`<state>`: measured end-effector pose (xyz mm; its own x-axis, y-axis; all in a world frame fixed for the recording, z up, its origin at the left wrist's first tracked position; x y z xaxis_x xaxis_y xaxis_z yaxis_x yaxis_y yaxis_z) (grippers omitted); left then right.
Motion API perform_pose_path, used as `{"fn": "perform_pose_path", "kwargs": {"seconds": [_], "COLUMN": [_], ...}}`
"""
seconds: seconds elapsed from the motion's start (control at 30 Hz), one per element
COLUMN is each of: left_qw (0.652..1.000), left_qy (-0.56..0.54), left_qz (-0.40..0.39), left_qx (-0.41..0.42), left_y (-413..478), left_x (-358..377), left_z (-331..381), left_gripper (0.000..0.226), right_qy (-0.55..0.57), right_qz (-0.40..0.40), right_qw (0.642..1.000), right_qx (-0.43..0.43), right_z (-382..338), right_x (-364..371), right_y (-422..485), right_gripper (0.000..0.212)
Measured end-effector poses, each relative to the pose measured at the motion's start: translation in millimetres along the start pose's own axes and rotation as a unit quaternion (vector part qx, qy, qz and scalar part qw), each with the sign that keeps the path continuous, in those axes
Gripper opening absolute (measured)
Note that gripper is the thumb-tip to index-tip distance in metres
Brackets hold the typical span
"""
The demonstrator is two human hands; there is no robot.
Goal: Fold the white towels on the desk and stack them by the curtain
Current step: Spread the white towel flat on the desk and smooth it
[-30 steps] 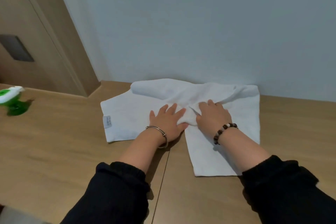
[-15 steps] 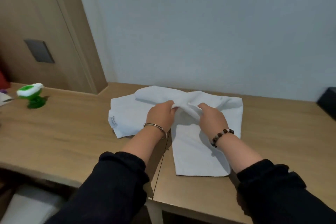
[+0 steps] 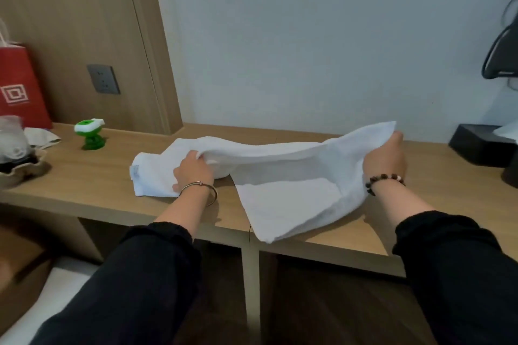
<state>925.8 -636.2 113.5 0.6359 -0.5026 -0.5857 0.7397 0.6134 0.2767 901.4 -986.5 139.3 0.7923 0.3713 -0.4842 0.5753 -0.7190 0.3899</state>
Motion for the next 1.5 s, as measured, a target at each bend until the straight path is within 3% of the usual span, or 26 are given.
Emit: {"fn": "perform_pose_path", "kwargs": {"seconds": [0.07, 0.13, 0.2, 0.3, 0.4, 0.47, 0.57, 0.63, 0.7, 0.77, 0.87, 0.93, 1.07, 1.17, 1.23, 1.3, 1.43, 1.5], "left_qw": [0.997, 0.981, 0.942, 0.898, 0.886, 0.902, 0.938, 0.946, 0.952, 0.965, 0.980, 0.979, 0.972, 0.970, 0.958, 0.925, 0.844, 0.835], "left_qy": [0.045, 0.063, 0.131, 0.211, 0.234, 0.181, 0.060, 0.041, 0.039, 0.027, -0.006, -0.020, 0.024, 0.028, 0.055, 0.110, 0.170, 0.196], "left_qz": [-0.019, -0.070, -0.140, -0.212, -0.216, -0.191, -0.130, -0.114, -0.110, -0.094, -0.070, -0.074, -0.091, -0.067, -0.034, -0.017, -0.156, -0.211], "left_qx": [0.053, 0.167, 0.276, 0.323, 0.337, 0.343, 0.315, 0.300, 0.282, 0.244, 0.189, 0.189, 0.217, 0.232, 0.281, 0.364, 0.485, 0.469], "left_y": [-6.0, -18.7, -31.4, -41.4, -42.9, -42.4, -43.8, -45.2, -45.6, -44.4, -42.1, -42.6, -44.0, -48.9, -54.2, -58.1, -58.1, -57.6], "left_x": [-2.9, 2.4, 16.7, 34.0, 39.6, 37.1, 29.4, 27.4, 26.3, 24.7, 23.0, 23.0, 23.6, 19.4, 16.5, 17.8, 32.7, 41.4], "left_z": [-6.5, -9.4, -12.3, -21.5, -27.8, -27.8, -26.6, -26.9, -26.8, -27.2, -30.1, -31.0, -29.9, -27.2, -23.7, -20.7, -20.7, -20.8], "left_gripper": [0.038, 0.049, 0.057, 0.059, 0.056, 0.045, 0.021, 0.018, 0.018, 0.016, 0.015, 0.018, 0.028, 0.030, 0.032, 0.034, 0.058, 0.064], "right_qy": [-0.094, -0.197, -0.225, -0.229, -0.233, -0.253, -0.231, -0.228, -0.285, -0.407, -0.529, -0.522, -0.383, -0.381, -0.417, -0.422, -0.460, -0.474], "right_qz": [-0.019, -0.038, -0.084, -0.232, -0.401, -0.436, -0.429, -0.414, -0.349, -0.239, -0.148, -0.139, -0.088, -0.152, -0.226, -0.270, -0.241, -0.212], "right_qw": [0.995, 0.973, 0.946, 0.878, 0.806, 0.775, 0.796, 0.805, 0.799, 0.768, 0.737, 0.752, 0.814, 0.806, 0.793, 0.796, 0.775, 0.779], "right_qx": [-0.022, -0.111, -0.219, -0.350, -0.367, -0.380, -0.358, -0.359, -0.397, -0.433, -0.394, -0.377, -0.427, -0.427, -0.382, -0.339, -0.360, -0.352], "right_z": [9.4, 5.9, -6.0, -21.3, -24.2, -24.9, -31.1, -33.4, -33.6, -30.4, -14.7, -2.9, -2.4, -3.9, -2.7, -0.1, -1.3, -3.3], "right_x": [-0.2, 9.2, 24.2, 47.4, 60.6, 62.5, 56.9, 54.0, 51.7, 49.8, 41.2, 36.3, 31.8, 36.0, 37.5, 37.2, 39.7, 42.4], "right_y": [1.5, -7.9, -25.9, -61.4, -95.7, -105.2, -100.9, -97.1, -92.3, -81.6, -58.7, -47.6, -34.8, -25.7, -18.2, -10.7, -2.7, -2.8], "right_gripper": [0.070, 0.086, 0.082, 0.067, 0.069, 0.063, 0.043, 0.026, 0.016, 0.019, 0.032, 0.029, 0.027, 0.050, 0.064, 0.064, 0.011, 0.010]}}
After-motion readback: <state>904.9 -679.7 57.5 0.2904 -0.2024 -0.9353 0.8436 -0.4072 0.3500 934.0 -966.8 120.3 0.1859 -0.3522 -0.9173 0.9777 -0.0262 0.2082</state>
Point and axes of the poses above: each hand's wrist, its own y-axis towards the middle knuckle, its own x-axis out of the palm, z = x × y, the point moved 1 cm from there along y, towards the middle knuckle, and after that the axes turned 9 degrees about z, right-handed, at the moved point
